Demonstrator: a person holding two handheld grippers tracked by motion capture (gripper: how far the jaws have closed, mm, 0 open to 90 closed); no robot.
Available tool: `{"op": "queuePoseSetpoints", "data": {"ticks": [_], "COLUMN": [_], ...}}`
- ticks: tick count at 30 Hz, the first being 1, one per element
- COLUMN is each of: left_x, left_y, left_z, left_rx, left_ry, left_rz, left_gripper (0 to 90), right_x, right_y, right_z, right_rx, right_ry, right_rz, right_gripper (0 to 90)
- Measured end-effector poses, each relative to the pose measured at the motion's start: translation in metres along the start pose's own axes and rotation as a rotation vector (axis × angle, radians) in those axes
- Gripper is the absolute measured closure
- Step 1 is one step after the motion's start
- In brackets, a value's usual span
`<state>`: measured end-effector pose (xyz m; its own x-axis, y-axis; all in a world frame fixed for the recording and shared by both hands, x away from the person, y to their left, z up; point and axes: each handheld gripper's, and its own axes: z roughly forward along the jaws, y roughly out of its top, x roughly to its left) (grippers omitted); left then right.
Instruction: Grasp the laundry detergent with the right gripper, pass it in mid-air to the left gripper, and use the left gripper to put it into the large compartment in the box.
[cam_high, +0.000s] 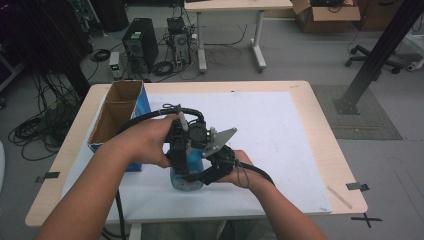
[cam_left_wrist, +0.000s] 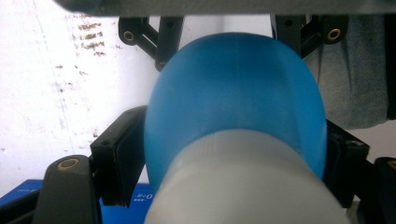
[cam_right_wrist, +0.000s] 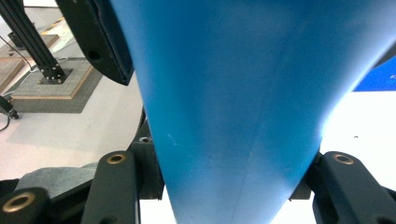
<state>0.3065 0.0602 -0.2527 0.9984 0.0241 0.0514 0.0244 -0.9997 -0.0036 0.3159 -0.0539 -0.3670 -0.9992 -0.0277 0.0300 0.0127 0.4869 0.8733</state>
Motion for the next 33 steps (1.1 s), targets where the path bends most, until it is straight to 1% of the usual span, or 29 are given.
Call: {"op": "queuePoseSetpoints", "data": {"ticks": [1, 2, 6, 7, 9, 10, 11, 12, 15, 17, 19, 20, 25, 26, 29, 33], "left_x": [-0.0001, -0.0002, 0.0003, 0.0003, 0.0001, -0.0001, -0.0004, -0.0004, 0.0005, 0.0006, 0.0008, 0.0008, -0.0002, -0.0002, -0.0006, -0.0006], "left_y": [-0.0001, -0.0002, -0.0008, -0.0009, -0.0007, -0.0004, -0.0001, 0.0001, -0.0004, -0.0002, 0.0001, 0.0002, 0.0011, 0.0013, 0.0016, 0.0025], "left_z": [0.0, 0.0, 0.0002, 0.0005, 0.0005, 0.0006, 0.0008, 0.0009, 0.0019, 0.0023, 0.0027, 0.0028, 0.0036, 0.0035, 0.0029, 0.0013], "left_rx": [-0.002, -0.004, 0.0, 0.001, -0.002, -0.003, -0.004, -0.001, 0.001, 0.005, 0.008, 0.009, 0.02, 0.022, 0.022, 0.022], "left_ry": [0.002, 0.003, 0.003, 0.004, 0.004, 0.0, 0.001, 0.003, -0.014, -0.023, -0.026, -0.027, -0.021, -0.021, -0.017, -0.018], "left_rz": [0.001, 0.001, 0.003, 0.001, 0.005, 0.009, 0.009, 0.011, 0.007, 0.007, 0.005, 0.004, 0.0, 0.002, 0.005, 0.007], "left_gripper": [24.6, 25.0, 27.1, 27.5, 29.1, 30.4, 31.0, 31.3, 35.3, 37.2, 37.4, 37.6, 38.5, 38.6, 38.9, 39.3], "right_x": [-0.0002, 0.0008, 0.001, -0.0007, -0.0003, 0.0008, -0.0001, 0.001, 0.0002, 0.0032, 0.0009, 0.0018, 0.002, 0.0029, 0.0028, 0.003], "right_y": [0.0, 0.0002, 0.0003, 0.0003, 0.0005, 0.0008, 0.0006, 0.0008, 0.0003, 0.0006, -0.0005, -0.0004, -0.0005, -0.0003, -0.0002, -0.0009], "right_z": [0.0001, 0.0002, -0.0001, 0.0001, -0.0002, -0.0001, -0.0002, -0.0001, 0.0002, 0.0006, 0.0007, 0.0008, 0.0013, 0.0015, 0.0008, 0.0], "right_rx": [0.001, -0.005, 0.0, 0.0, 0.002, -0.005, 0.0, -0.005, 0.004, -0.004, 0.008, 0.007, 0.014, 0.009, 0.014, 0.001], "right_ry": [0.0, 0.008, 0.006, -0.004, -0.004, 0.007, -0.003, 0.007, -0.005, 0.013, -0.006, 0.001, -0.008, -0.004, -0.016, -0.026], "right_rz": [-0.001, 0.013, 0.018, -0.005, 0.0, 0.014, 0.003, 0.015, -0.002, 0.027, -0.002, 0.009, -0.002, 0.011, -0.007, -0.021], "right_gripper": [45.8, 45.8, 45.8, 45.8, 45.8, 45.8, 45.8, 45.8, 45.8, 45.8, 45.8, 45.8, 45.9, 45.8, 45.8, 45.6]}}
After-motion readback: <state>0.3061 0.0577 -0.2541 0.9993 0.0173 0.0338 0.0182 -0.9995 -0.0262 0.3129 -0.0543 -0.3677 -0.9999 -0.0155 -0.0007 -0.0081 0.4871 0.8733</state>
